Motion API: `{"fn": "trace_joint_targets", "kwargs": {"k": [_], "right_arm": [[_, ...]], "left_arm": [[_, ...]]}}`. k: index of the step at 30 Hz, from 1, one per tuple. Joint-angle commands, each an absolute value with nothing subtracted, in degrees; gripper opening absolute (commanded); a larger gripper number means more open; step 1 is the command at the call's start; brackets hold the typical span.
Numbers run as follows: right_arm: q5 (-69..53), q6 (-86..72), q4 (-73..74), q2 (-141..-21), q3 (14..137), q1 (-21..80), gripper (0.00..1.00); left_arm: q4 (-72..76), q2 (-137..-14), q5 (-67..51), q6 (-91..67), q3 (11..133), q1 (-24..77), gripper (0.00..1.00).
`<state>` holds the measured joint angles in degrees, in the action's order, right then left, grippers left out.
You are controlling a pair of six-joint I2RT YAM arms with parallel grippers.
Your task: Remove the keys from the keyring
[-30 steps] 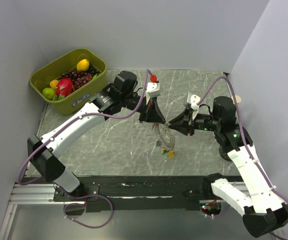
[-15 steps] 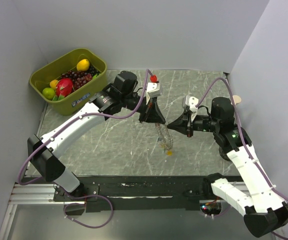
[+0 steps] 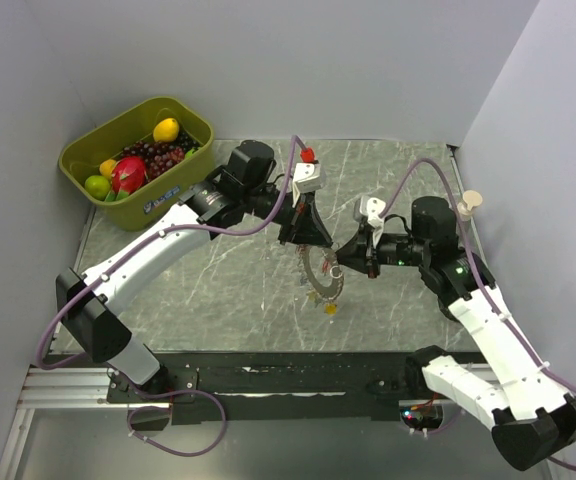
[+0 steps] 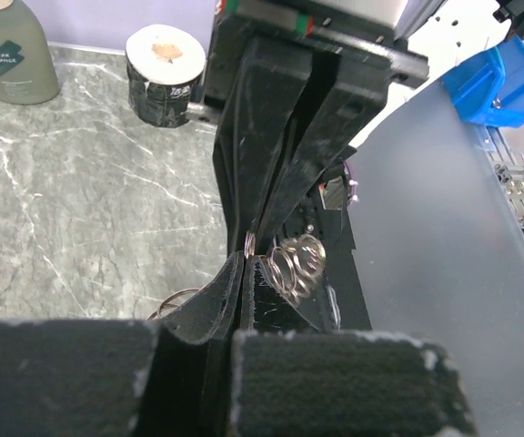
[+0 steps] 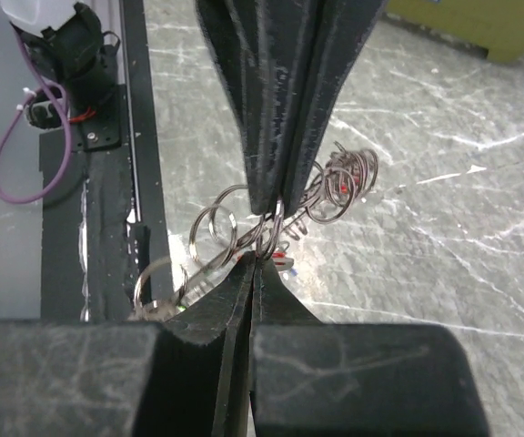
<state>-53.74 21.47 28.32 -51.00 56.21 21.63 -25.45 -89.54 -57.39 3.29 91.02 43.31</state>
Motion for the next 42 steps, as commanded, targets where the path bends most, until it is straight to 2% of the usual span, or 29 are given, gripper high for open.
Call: {"fn": "trace_joint_targets", "kwargs": {"k": [1, 15, 21, 25, 29, 36, 42], "right_arm": [[-48.3, 21.1, 26.5, -51.5, 57.9, 22.3, 0.00], [-26.4, 17.9, 21.2, -51.9, 56.1, 16.7, 0.00], [-16.4, 16.1, 19.7, -58.7, 59.2, 16.5, 0.00], [-9.5, 16.3, 19.3, -67.3, 62.0, 15.9, 0.00], [-7.3, 15.2, 19.7, -75.6, 66.8, 12.5, 0.00], [-3.0, 14.7, 30.7, -100.4, 88.0, 8.5, 0.00], [-0.4, 15.0, 36.6, -115.2, 102.1, 8.1, 0.00]], "left_arm": [[-22.1, -88.5, -58.8, 3.3, 94.0, 42.7, 0.01], [-22.8, -83.6, -53.5, 7.7, 89.1, 39.0, 0.01], [-26.4, -81.9, -48.7, 13.7, 87.1, 39.0, 0.01], [-31.2, -82.2, -46.1, 17.3, 86.2, 38.9, 0.01], [-28.8, -80.3, -45.3, 17.5, 82.1, 38.5, 0.01], [-26.1, -79.1, -45.5, 16.3, 78.8, 37.9, 0.01], [-24.9, -78.4, -45.4, 15.0, 78.3, 37.8, 0.01]]}}
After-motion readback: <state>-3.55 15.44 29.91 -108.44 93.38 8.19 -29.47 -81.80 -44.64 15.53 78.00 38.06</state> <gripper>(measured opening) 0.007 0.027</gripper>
